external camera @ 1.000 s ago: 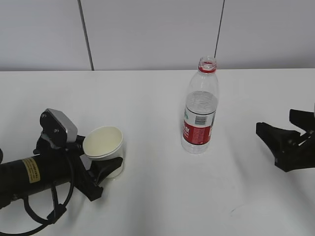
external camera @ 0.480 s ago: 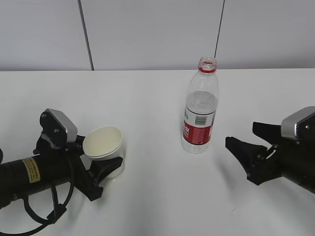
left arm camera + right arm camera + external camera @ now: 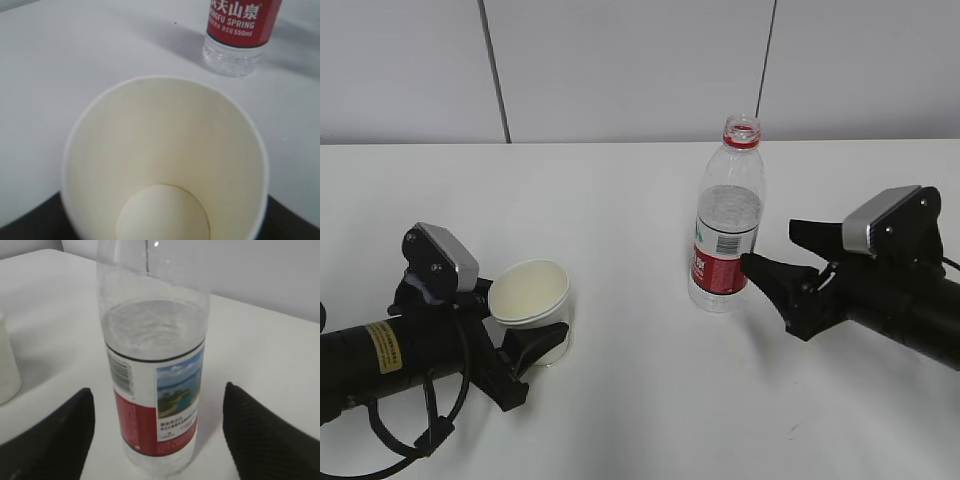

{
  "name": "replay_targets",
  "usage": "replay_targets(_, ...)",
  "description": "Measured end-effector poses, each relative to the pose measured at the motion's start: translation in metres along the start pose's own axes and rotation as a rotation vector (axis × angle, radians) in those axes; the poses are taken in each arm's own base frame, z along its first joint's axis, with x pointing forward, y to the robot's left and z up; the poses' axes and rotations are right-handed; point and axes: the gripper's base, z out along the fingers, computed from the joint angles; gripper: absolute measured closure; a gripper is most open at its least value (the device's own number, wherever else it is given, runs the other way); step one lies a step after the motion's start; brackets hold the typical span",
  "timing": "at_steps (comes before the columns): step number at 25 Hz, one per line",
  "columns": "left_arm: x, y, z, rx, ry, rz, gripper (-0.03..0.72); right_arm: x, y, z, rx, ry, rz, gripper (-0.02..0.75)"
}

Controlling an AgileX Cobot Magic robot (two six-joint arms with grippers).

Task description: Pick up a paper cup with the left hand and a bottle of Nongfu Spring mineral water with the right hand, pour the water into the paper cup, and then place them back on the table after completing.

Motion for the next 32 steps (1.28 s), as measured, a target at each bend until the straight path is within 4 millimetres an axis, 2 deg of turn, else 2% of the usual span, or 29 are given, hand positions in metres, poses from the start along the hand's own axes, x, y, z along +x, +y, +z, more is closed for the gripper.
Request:
replay_targets(8, 0.000, 0.000, 0.000, 0.000, 0.002, 0.000, 0.237, 0.002, -0.007, 0.020, -0.026, -0.012, 0.022, 0.146)
replay_targets(17, 0.000, 0.000, 0.000, 0.000, 0.002, 0.000, 0.237, -0.004, -0.001, 0.044, -0.063, -0.020, 0.002, 0.146)
replay_targets(25, 0.000, 0.000, 0.000, 0.000, 0.002, 0.000, 0.237, -0.002, -0.007, 0.062, -0.054, -0.021, -0.003, 0.146)
replay_targets(32, 0.000, 0.000, 0.000, 0.000, 0.002, 0.000, 0.237, -0.002, -0.010, 0.072, -0.068, -0.044, -0.015, 0.146)
